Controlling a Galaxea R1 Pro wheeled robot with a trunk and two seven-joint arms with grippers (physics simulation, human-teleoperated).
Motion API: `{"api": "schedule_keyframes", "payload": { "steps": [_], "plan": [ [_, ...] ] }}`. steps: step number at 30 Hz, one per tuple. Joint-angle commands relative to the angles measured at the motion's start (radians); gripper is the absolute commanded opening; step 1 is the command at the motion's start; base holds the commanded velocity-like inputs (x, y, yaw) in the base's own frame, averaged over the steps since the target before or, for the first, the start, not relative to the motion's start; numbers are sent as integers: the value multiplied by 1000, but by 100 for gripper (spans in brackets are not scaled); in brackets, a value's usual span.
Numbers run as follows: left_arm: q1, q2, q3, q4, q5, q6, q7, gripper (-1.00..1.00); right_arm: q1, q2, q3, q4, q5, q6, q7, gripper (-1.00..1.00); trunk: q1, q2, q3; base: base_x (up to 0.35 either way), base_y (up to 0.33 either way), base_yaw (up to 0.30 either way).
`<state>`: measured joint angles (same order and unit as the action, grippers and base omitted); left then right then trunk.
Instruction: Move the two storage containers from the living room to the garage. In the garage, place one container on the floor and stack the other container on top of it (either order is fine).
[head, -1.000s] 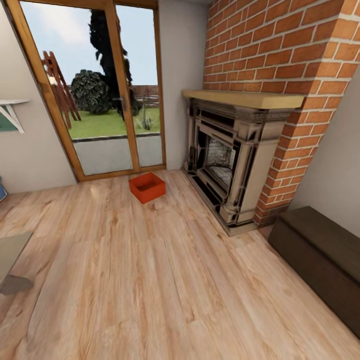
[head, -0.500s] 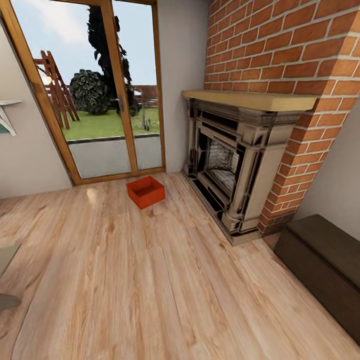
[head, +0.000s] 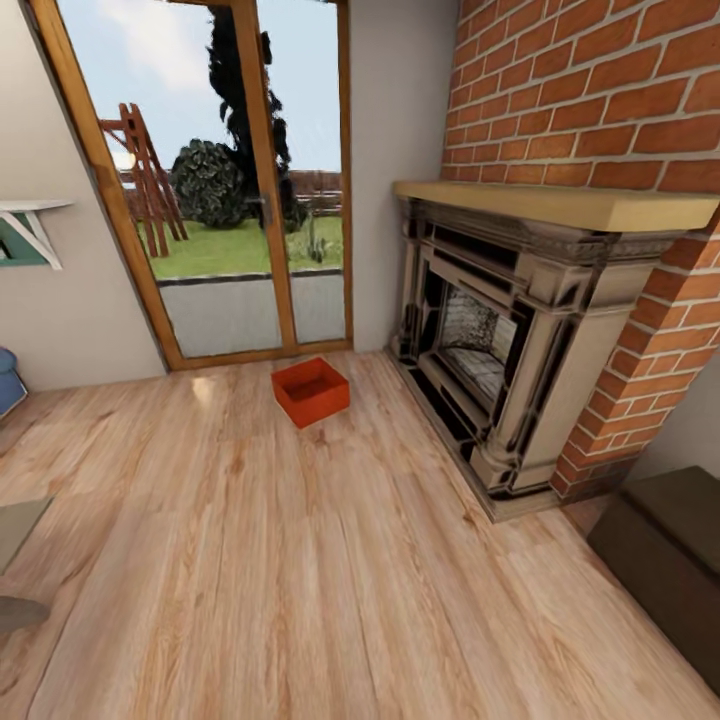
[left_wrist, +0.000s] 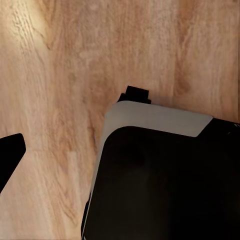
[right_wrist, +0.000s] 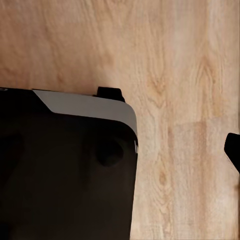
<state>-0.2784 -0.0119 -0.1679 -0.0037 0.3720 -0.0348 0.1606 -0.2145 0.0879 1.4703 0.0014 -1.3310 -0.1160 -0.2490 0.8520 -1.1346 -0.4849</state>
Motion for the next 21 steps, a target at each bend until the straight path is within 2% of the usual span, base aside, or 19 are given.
{"api": "schedule_keyframes", "payload": {
  "steps": [1,21],
  "plan": [
    [-1,0,-8,1,9,-3,3,100,0,0,8,0,-10,-2,-3,100,1,0,-1,324,0,45],
    [0,0,-8,1,8,-4,4,100,0,1,8,0,-10,-2,-3,100,1,0,-1,324,0,3]
  ]
}}
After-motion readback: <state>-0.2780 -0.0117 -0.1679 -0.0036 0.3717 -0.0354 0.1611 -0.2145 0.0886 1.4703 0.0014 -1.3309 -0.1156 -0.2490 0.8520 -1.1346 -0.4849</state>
